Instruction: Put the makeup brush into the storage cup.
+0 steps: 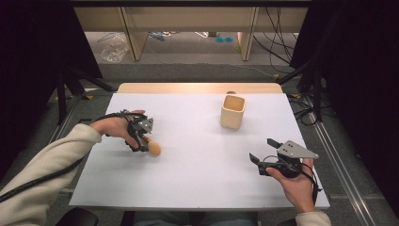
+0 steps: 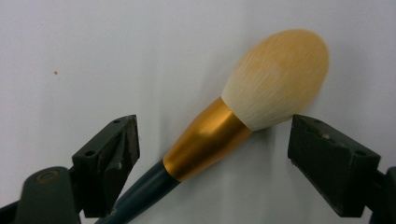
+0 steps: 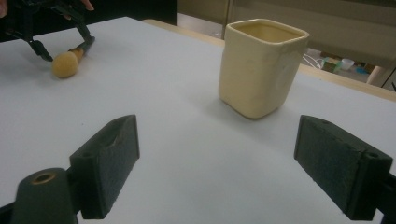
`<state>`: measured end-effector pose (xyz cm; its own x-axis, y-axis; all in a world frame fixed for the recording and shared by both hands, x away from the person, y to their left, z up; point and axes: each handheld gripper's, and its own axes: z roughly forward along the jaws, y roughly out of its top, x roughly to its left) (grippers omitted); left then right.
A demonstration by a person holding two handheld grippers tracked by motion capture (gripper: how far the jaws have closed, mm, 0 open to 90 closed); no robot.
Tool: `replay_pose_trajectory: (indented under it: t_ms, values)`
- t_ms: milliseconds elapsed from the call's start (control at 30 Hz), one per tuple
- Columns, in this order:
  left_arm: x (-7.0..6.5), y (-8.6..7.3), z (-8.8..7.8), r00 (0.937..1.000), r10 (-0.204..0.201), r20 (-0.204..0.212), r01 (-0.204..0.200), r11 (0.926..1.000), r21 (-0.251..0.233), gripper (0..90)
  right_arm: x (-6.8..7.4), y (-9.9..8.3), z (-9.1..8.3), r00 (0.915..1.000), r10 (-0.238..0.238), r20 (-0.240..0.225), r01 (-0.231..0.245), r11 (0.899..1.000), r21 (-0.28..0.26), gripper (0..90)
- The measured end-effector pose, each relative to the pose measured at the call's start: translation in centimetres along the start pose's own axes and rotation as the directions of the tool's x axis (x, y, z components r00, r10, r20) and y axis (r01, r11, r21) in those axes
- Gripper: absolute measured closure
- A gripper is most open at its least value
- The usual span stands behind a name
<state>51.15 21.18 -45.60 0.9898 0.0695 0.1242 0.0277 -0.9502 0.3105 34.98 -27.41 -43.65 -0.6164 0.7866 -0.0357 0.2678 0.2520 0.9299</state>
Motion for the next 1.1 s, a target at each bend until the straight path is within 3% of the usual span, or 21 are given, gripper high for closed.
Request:
replay_pose_trajectory:
  t_ms: [100,133,167,300,333,467,500,633,733,867,1100]
  values:
    - [0.3,-0.1,0.0,0.9997,0.025,0.0,-0.025,0.9996,0.014,18.3,-0.1,0.0,-0.1,1.0,-0.004,0.006,0.004,1.0,0.016,15.1]
    - [0.2,-0.3,0.3,0.9997,-0.017,0.017,0.017,0.9995,-0.025,18.3,-0.2,0.0,-0.1,0.9997,-0.018,0.014,0.018,1.0,0.007,15.1]
    - [0.3,-0.4,0.4,0.9988,-0.027,0.04,0.028,0.9993,-0.024,20.2,-0.1,0.0,-0.1,0.9999,-0.006,0.008,0.006,1.0,0.017,15.2]
    - [0.5,-0.6,0.7,0.9987,-0.023,0.045,0.023,0.9996,-0.015,21.9,-0.2,0.0,-0.1,0.9998,-0.019,0.01,0.019,1.0,0.011,15.2]
    - [0.5,-0.7,0.9,0.998,-0.033,0.054,0.033,0.9994,-0.009,22.5,-0.1,0.0,-0.1,1.0,-0.003,0.0,0.003,1.0,0.023,15.2]
    - [0.8,-0.5,1.2,0.9963,-0.016,0.085,0.014,0.9997,0.021,24.1,-0.2,0.0,-0.1,0.9999,-0.013,0.007,0.013,1.0,0.006,15.2]
    - [0.8,-0.5,1.2,0.9957,-0.012,0.092,0.01,0.9996,0.025,24.8,-0.1,-0.1,0.0,0.9999,0.007,-0.01,-0.007,1.0,0.01,15.4]
    - [0.9,-0.3,1.2,0.9945,0.007,0.105,-0.012,0.999,0.043,27.5,-0.4,-0.1,-0.2,0.9999,-0.014,0.006,0.014,1.0,0.013,15.4]
    - [1.0,-0.3,1.2,0.9933,-0.004,0.116,-0.002,0.9988,0.048,30.0,-0.4,-0.1,-0.4,1.0,0.003,0.004,-0.004,0.999,0.036,15.5]
    - [0.8,-0.3,1.1,0.9922,-0.011,0.124,0.005,0.9987,0.051,33.6,-0.4,-0.1,-0.2,0.9998,-0.02,0.005,0.02,1.0,0.017,15.5]
    - [0.7,0.0,1.0,0.9914,-0.001,0.131,-0.008,0.9977,0.067,40.1,-0.4,-0.2,-0.1,0.9999,-0.012,0.009,0.011,1.0,0.014,15.5]
